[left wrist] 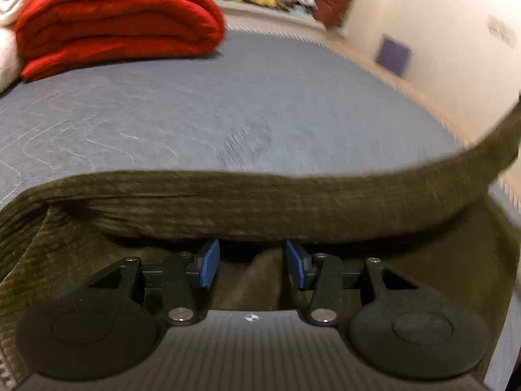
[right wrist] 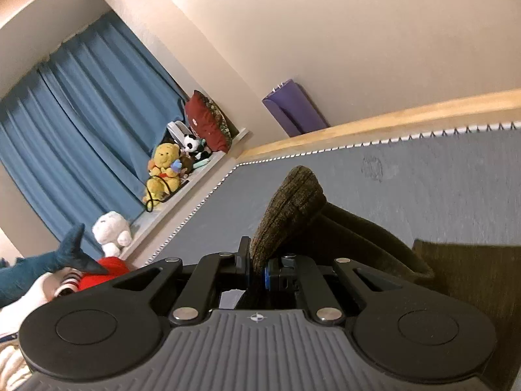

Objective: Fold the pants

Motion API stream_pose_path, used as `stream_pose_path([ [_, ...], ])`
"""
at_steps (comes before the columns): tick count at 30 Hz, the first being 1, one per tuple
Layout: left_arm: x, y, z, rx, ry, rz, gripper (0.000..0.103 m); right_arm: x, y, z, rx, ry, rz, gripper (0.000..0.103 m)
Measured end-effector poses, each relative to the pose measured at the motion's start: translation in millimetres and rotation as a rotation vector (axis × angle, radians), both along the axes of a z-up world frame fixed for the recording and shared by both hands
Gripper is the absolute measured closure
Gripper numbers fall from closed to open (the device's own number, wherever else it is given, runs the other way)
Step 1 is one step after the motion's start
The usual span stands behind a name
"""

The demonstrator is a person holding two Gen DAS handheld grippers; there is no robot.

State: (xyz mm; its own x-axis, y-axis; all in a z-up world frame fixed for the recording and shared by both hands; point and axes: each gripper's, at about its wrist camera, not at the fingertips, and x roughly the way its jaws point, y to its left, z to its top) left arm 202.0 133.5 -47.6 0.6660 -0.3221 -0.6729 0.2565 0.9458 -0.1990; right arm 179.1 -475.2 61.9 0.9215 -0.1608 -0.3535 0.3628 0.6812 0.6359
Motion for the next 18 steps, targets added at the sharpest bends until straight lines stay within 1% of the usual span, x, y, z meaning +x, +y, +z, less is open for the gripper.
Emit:
stream_pose_path([
  [1,7.9,5.0,1.7,-0.004,-0.031,0.034,0.056,15.3,1.3,5.9,-0.019,0.006,-0.001,0.096],
  [2,13.0,6.9,4.0,0.011,-0.066,0.088,0.056,33.5,3.0,11.7,-0.041,0.008,-0.007,0.096],
  [3,19.2,16.7,4.5,0.026,-0.102,0.197,0.056,55.9,6.8,16.8,-0.066,0.013,-0.01,0.096],
  [4,27.1,30.5,5.2,0.013,-0.111,0.319,0.056,84.8,10.4,18.9,-0.074,0.024,0.002,0.096],
  [5,33.2,48.8,4.1,-0.031,-0.094,0.454,0.056,114.7,14.1,18.0,-0.074,0.044,0.026,0.096],
  [6,32.7,64.4,0.5,-0.088,-0.067,0.549,0.056,147.5,17.5,14.0,-0.076,0.075,0.059,0.095],
  [7,33.2,80.3,-3.8,-0.161,-0.037,0.619,0.056,178.3,21.0,6.0,-0.088,0.118,0.086,0.093],
  [8,31.7,90.5,-7.8,-0.202,-0.027,0.643,0.056,205.2,23.2,-6.5,-0.086,0.17,0.104,0.087],
  [9,29.5,92.4,-7.5,-0.183,-0.034,0.643,0.056,221.4,23.2,-18.5,-0.072,0.2,0.129,0.066],
  [10,28.5,90.8,-6.9,-0.118,-0.047,0.637,0.056,233.2,20.4,-30.4,-0.062,0.212,0.158,0.054],
  [11,29.8,90.1,-4.9,-0.074,-0.054,0.633,0.056,237.1,20.7,-38.4,-0.072,0.21,0.16,0.055],
  [12,28.6,91.5,-3.6,-0.054,-0.059,0.629,0.056,235.0,20.5,-46.7,-0.09,0.197,0.162,0.055],
  [14,23.6,96.5,-2.5,-0.046,-0.074,0.619,0.054,222.1,14.6,-66.4,-0.109,0.161,0.2,0.053],
  [15,20.5,101.7,-0.1,-0.033,-0.08,0.624,0.053,211.1,8.8,-78.1,-0.12,0.157,0.213,0.052],
  [17,20.5,111.9,1.9,-0.008,-0.081,0.643,0.049,190.8,-8.1,-101.7,-0.133,0.19,0.204,0.052],
  [18,16.2,120.7,1.5,0.003,-0.075,0.658,0.044,180.4,-19.5,-113.9,-0.122,0.211,0.184,0.052],
])
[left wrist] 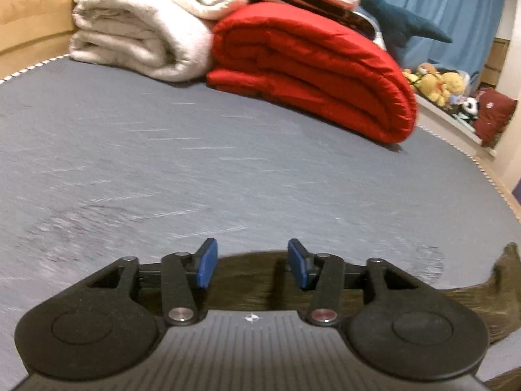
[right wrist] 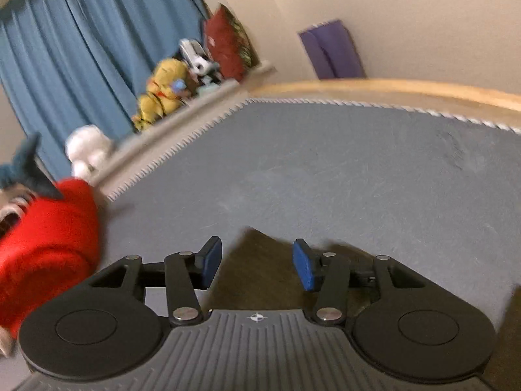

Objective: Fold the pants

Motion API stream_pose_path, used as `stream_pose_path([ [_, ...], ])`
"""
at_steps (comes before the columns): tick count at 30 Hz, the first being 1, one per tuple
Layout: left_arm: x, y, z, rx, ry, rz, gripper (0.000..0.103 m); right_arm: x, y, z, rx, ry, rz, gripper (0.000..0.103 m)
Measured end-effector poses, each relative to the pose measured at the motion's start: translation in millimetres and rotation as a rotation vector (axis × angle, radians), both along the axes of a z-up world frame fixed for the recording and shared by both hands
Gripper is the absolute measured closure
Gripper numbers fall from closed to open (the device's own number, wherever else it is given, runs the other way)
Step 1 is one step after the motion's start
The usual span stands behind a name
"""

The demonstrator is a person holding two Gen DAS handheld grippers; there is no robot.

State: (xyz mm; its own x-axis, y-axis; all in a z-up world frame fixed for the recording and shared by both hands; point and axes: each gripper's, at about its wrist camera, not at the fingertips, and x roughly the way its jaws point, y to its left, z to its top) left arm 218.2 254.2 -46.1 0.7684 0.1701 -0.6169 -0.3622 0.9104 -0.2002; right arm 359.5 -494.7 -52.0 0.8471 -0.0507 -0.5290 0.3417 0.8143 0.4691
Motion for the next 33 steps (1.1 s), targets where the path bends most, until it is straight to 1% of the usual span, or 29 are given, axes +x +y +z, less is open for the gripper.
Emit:
stream_pose_path([
  [3,-14.5,28.4,-4.6,0.004,0.014,0.051,0.039,-9.9,-29.5,-43.1,0.048,0.103,-0.061,0.051],
  [6,-25.6,57.3,-4.1,0.002,0.035,0.136,0.029,2.4,-42.2,-77.0,0.135,0.17,-0.045,0.05],
  [7,-29.8,64.4,-3.5,0.002,0.04,0.158,0.028,3.1,-38.8,-79.8,0.112,0.149,-0.045,0.05],
  [9,-36.1,79.5,-5.4,-0.012,0.083,0.198,0.027,14.2,-21.8,-81.2,0.052,0.141,-0.001,0.05],
  [10,-38.5,85.9,-8.6,-0.022,0.114,0.218,0.027,18.4,-14.4,-83.7,0.048,0.139,-0.014,0.05],
  [11,-41.1,89.9,-11.3,-0.041,0.129,0.222,0.026,22.6,-6.7,-85.9,0.034,0.14,0.008,0.05],
  [12,-42.2,92.4,-14.2,-0.062,0.14,0.214,0.026,27.4,0.3,-84.8,-0.01,0.147,0.02,0.059],
  [13,-43.0,93.5,-17.9,-0.077,0.156,0.205,0.026,31.3,5.5,-84.3,-0.058,0.168,0.022,0.086],
  [14,-44.3,92.4,-19.7,-0.071,0.161,0.2,0.025,30.1,5.8,-83.7,-0.068,0.18,0.009,0.091],
  [15,-45.6,89.7,-19.1,-0.05,0.156,0.197,0.025,25.6,2.5,-81.9,-0.035,0.166,-0.018,0.093],
  [16,-46.4,87.2,-17.4,-0.027,0.151,0.197,0.025,15.5,-2.4,-75.8,-0.024,0.144,-0.075,0.095],
  [18,-46.9,80.2,-10.8,0.019,0.133,0.201,0.025,-12.5,-2.2,-53.5,-0.062,0.074,-0.195,0.095],
  [19,-46.7,73.9,-5.4,0.052,0.114,0.191,0.025,-29.4,2.1,-40.6,-0.114,0.058,-0.262,0.095],
  [20,-45.6,67.4,-0.9,0.084,0.1,0.177,0.025,-42.6,4.4,-34.1,-0.147,0.068,-0.308,0.095],
  [21,-43.9,59.7,3.4,0.12,0.086,0.159,0.025,-50.7,4.2,-34.1,-0.151,0.107,-0.318,0.095],
  [22,-42.4,50.2,7.8,0.159,0.069,0.135,0.024,-50.2,1.1,-40.8,-0.138,0.192,-0.27,0.094],
  [23,-40.4,43.2,10.2,0.18,0.062,0.115,0.023,-47.9,-4.7,-50.2,-0.12,0.271,-0.228,0.092],
  [24,-38.0,36.6,11.4,0.19,0.059,0.095,0.021,-50.1,-13.6,-59.2,-0.11,0.332,-0.228,0.09],
  [25,-36.4,31.3,12.2,0.188,0.06,0.077,0.021,-55.0,-20.2,-61.6,-0.124,0.346,-0.259,0.09],
  [26,-34.7,27.2,10.5,0.179,0.061,0.07,0.021,-61.2,-26.0,-59.1,-0.152,0.328,-0.294,0.086],
  [27,-34.2,25.4,10.0,0.171,0.061,0.067,0.021,-66.6,-29.7,-53.2,-0.181,0.294,-0.319,0.079],
  [28,-33.1,25.5,8.6,0.169,0.062,0.071,0.021,-70.8,-30.3,-46.0,-0.202,0.243,-0.32,0.069],
  [29,-32.7,26.5,7.7,0.164,0.065,0.079,0.021,-71.0,-30.2,-39.9,-0.219,0.195,-0.3,0.065],
  [30,-32.4,29.5,6.3,0.151,0.069,0.091,0.021,-68.0,-30.7,-34.6,-0.242,0.155,-0.257,0.058],
  [31,-31.3,34.6,4.2,0.136,0.071,0.105,0.021,-56.9,-26.1,-30.2,-0.263,0.125,-0.186,0.052],
  [33,-31.5,48.0,0.0,0.094,0.081,0.141,0.021,-26.2,-18.5,-25.7,-0.261,0.093,-0.03,0.046],
])
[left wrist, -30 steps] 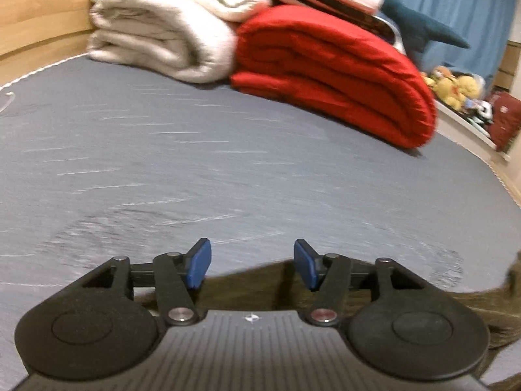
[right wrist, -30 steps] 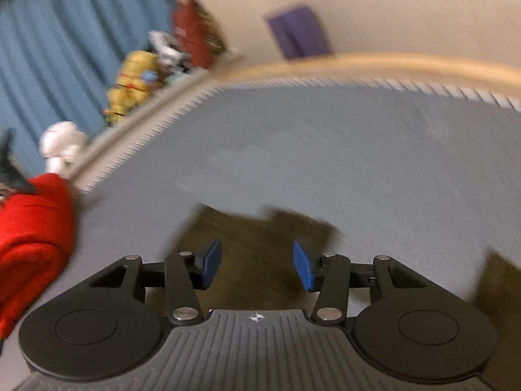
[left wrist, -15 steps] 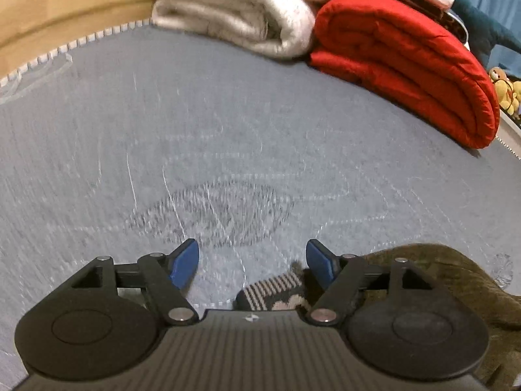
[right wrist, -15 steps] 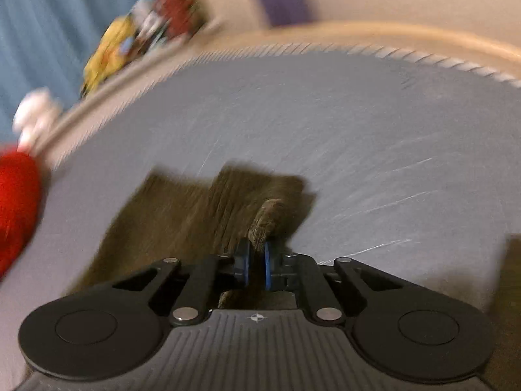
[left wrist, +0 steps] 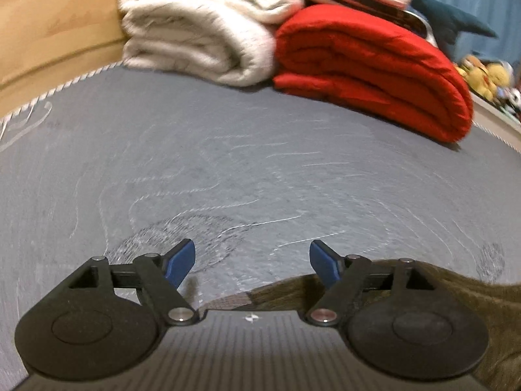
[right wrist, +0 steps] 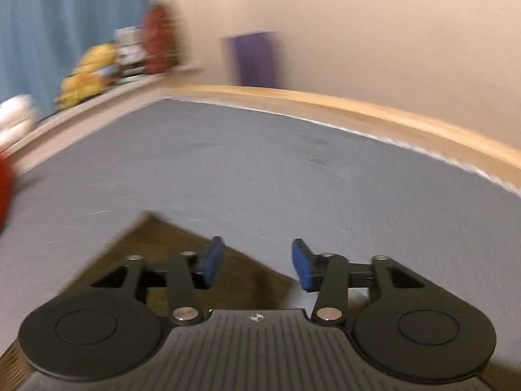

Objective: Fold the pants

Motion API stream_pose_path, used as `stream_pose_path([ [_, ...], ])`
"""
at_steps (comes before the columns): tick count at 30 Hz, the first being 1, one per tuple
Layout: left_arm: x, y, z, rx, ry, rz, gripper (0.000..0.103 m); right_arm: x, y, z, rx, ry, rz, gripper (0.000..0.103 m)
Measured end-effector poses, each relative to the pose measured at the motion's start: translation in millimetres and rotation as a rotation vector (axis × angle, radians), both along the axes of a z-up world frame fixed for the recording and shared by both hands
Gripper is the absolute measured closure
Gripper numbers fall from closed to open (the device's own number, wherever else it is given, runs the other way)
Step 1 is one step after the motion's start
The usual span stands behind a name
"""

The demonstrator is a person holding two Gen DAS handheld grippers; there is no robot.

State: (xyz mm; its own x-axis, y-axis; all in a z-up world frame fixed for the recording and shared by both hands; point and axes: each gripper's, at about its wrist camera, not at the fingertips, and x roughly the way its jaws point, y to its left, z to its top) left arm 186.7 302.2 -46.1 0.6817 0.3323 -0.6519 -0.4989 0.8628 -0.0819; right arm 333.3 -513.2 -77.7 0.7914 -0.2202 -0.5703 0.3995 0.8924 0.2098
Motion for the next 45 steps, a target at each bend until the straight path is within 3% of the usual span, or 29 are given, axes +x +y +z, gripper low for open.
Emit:
stream_pose_path([
  [2,-1.8,11.1,-3.4,-0.04,0.009,0.034,0.021,38.3,8.6,0.7,0.007,0.024,0.15,0.04],
  [6,-7.5,28.5,-5.6,-0.116,0.013,0.046,0.021,101.6,20.3,-5.7,-0.05,0.088,0.28,0.033],
  [11,-13.2,46.5,-10.3,-0.183,0.051,0.008,0.019,149.6,24.3,-37.3,-0.188,0.204,0.347,0.031],
  [14,-17.7,56.3,-15.3,-0.253,0.067,-0.019,0.018,155.3,20.5,-55.6,-0.176,0.22,0.388,0.03],
  [15,-19.8,58.8,-16.9,-0.272,0.068,-0.024,0.018,157.6,21.1,-58.4,-0.172,0.21,0.413,0.033],
  [17,-23.0,62.0,-18.8,-0.303,0.061,-0.032,0.018,155.7,24.2,-63.6,-0.151,0.161,0.523,0.063],
  [19,-23.8,60.5,-18.3,-0.3,0.063,-0.045,0.018,152.7,30.6,-62.9,-0.208,0.128,0.582,0.082],
  [20,-23.6,59.6,-18.2,-0.298,0.065,-0.051,0.018,150.3,31.8,-63.1,-0.23,0.109,0.608,0.084],
  [22,-22.2,58.9,-16.9,-0.293,0.063,-0.059,0.018,150.7,24.8,-59.4,-0.256,0.034,0.571,0.091],
  [25,-20.0,56.4,-14.3,-0.283,0.037,-0.075,0.018,148.4,11.9,-50.5,-0.251,-0.103,0.301,0.091],
  [27,-18.4,51.3,-14.1,-0.283,0.027,-0.086,0.018,154.2,16.2,-59.3,-0.254,-0.073,0.198,0.09],
  [29,-14.8,46.1,-15.7,-0.276,0.045,-0.105,0.017,167.6,23.7,-77.1,-0.207,0.041,0.178,0.087],
  [30,-13.6,43.5,-15.9,-0.271,0.049,-0.117,0.017,168.4,29.4,-78.4,-0.242,0.06,0.171,0.084],
  [33,-12.5,42.8,-15.7,-0.301,0.029,-0.137,0.017,158.0,33.5,-63.9,-0.247,0.026,0.183,0.06],
  [34,-11.8,44.6,-16.3,-0.323,0.019,-0.136,0.017,152.6,33.1,-58.9,-0.228,0.017,0.191,0.057],
  [36,-7.6,45.0,-20.9,-0.354,0.027,-0.146,0.017,138.0,30.6,-49.0,-0.228,-0.001,0.203,0.057],
  [39,-0.7,31.7,-22.0,-0.287,0.066,-0.199,0.018,118.9,25.6,-28.4,-0.225,-0.021,0.236,0.057],
  [41,3.4,20.2,-18.6,-0.24,0.098,-0.257,0.037,95.9,28.7,-8.6,-0.211,-0.043,0.259,0.057],
  [43,3.8,6.8,-10.8,-0.131,0.115,-0.308,0.059,67.8,29.0,14.4,-0.19,-0.063,0.279,0.057],
  [45,-5.2,4.1,3.1,-0.045,0.025,-0.305,0.062,33.9,34.0,40.1,-0.173,-0.092,0.29,0.057],
])
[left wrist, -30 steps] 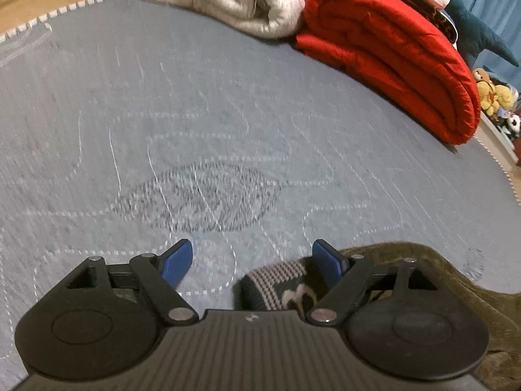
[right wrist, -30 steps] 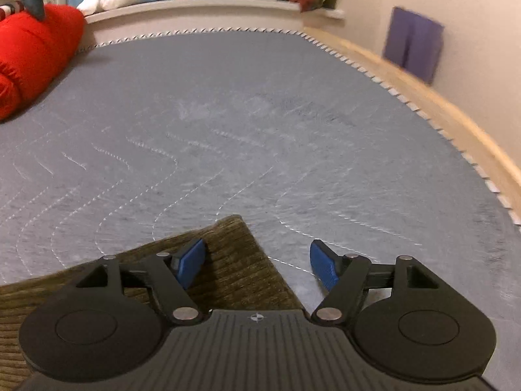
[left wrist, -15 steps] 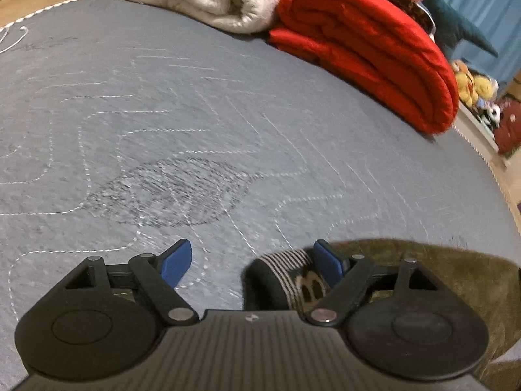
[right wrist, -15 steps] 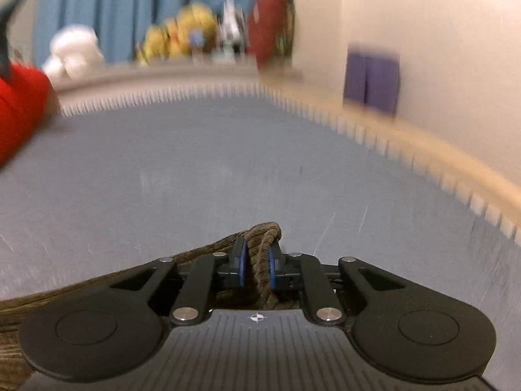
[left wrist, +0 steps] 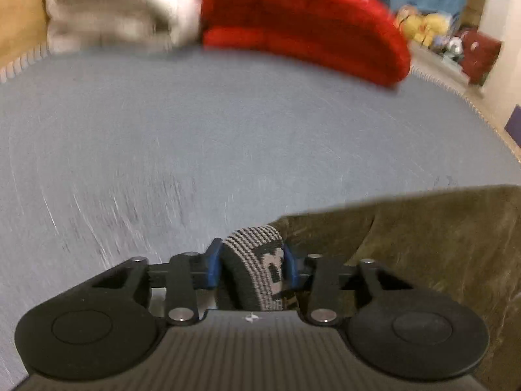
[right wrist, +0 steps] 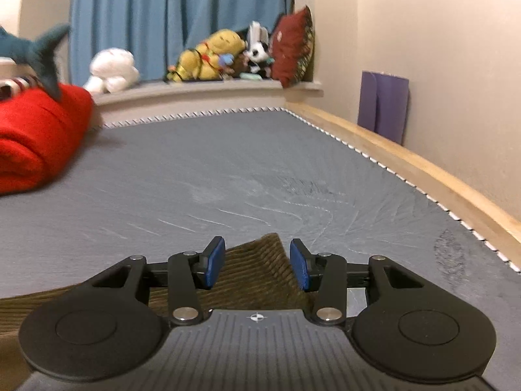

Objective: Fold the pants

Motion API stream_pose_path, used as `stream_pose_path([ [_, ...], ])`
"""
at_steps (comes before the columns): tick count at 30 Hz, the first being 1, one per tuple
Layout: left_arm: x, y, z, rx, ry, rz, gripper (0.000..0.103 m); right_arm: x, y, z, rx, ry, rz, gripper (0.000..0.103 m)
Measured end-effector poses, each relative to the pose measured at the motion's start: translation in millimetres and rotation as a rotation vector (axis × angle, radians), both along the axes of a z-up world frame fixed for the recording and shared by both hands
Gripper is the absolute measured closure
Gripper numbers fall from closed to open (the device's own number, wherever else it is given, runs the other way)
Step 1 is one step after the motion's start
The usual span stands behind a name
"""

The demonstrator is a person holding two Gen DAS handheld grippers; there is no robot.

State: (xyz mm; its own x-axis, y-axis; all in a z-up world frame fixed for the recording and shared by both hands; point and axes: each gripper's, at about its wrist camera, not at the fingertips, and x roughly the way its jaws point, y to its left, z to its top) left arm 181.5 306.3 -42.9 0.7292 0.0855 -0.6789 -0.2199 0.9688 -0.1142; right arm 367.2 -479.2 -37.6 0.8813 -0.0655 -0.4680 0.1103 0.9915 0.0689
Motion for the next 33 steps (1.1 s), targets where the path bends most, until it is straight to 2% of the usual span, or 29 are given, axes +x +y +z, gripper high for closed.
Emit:
stream_pose_path([
  [1,-3.5,2.6,6.7,0.027,-0.043,0.058,0.062,-11.5,3.1,10.6,0.006,-0.009,0.009,0.057],
  [2,-3.7,6.7,10.8,0.035,-0.049,0.128,0.062,-31.2,7.3,25.3,0.012,-0.024,0.025,0.057],
  [4,-0.4,13.0,4.5,-0.034,0.014,0.19,0.059,-69.0,16.0,53.0,0.017,-0.055,0.049,0.057],
  [5,0.5,10.3,1.1,-0.019,0.045,0.196,0.055,-88.1,20.4,66.1,0.021,-0.069,0.06,0.057],
  [6,-0.2,4.2,1.3,0.037,0.06,0.212,0.047,-107.3,25.0,78.9,0.032,-0.081,0.069,0.057],
  [8,-4.1,-3.0,13.0,0.1,0.054,0.245,0.038,-147.9,34.5,101.8,0.075,-0.106,0.088,0.053],
  [10,-14.2,-2.6,35.4,0.031,-0.006,0.243,0.033,-186.3,46.2,117.8,0.111,-0.123,0.107,0.044],
  [13,-34.1,-10.7,66.3,-0.059,-0.044,0.236,0.033,-238.5,71.1,124.5,0.14,-0.144,0.172,0.042],
  [16,-63.4,-24.1,90.1,-0.126,-0.034,0.188,0.033,-281.6,101.4,114.5,0.134,-0.148,0.262,0.042],
  [18,-90.7,-37.9,98.5,-0.132,-0.017,0.126,0.033,-304.0,123.0,101.9,0.101,-0.133,0.355,0.042],
  [21,-145.1,-60.1,98.6,-0.048,0.015,-0.015,0.033,-338.5,160.5,77.4,-0.044,-0.108,0.546,0.042],
  [23,-179.5,-69.2,88.4,0.015,0.047,-0.08,0.033,-359.8,181.2,59.2,-0.148,-0.074,0.692,0.044],
  [25,-208.0,-68.4,67.4,0.037,0.095,-0.08,0.033,-381.3,196.8,39.1,-0.228,-0.033,0.811,0.044],
  [28,-226.5,-57.5,35.0,0.012,0.185,-0.019,0.028,-402.7,213.0,7.4,-0.32,0.02,0.914,0.044],
  [30,-227.1,-46.4,23.5,-0.009,0.19,0.0,0.026,-409.8,223.5,-9.8,-0.404,0.049,0.969,0.044],
  [31,-229.2,-45.2,20.2,-0.024,0.188,-0.007,0.023,-414.4,228.2,-15.9,-0.432,0.059,0.999,0.044],
  [33,-225.9,-39.6,9.1,-0.073,0.209,-0.026,0.022,-422.8,236.8,-24.5,-0.467,0.078,1.049,0.044],
])
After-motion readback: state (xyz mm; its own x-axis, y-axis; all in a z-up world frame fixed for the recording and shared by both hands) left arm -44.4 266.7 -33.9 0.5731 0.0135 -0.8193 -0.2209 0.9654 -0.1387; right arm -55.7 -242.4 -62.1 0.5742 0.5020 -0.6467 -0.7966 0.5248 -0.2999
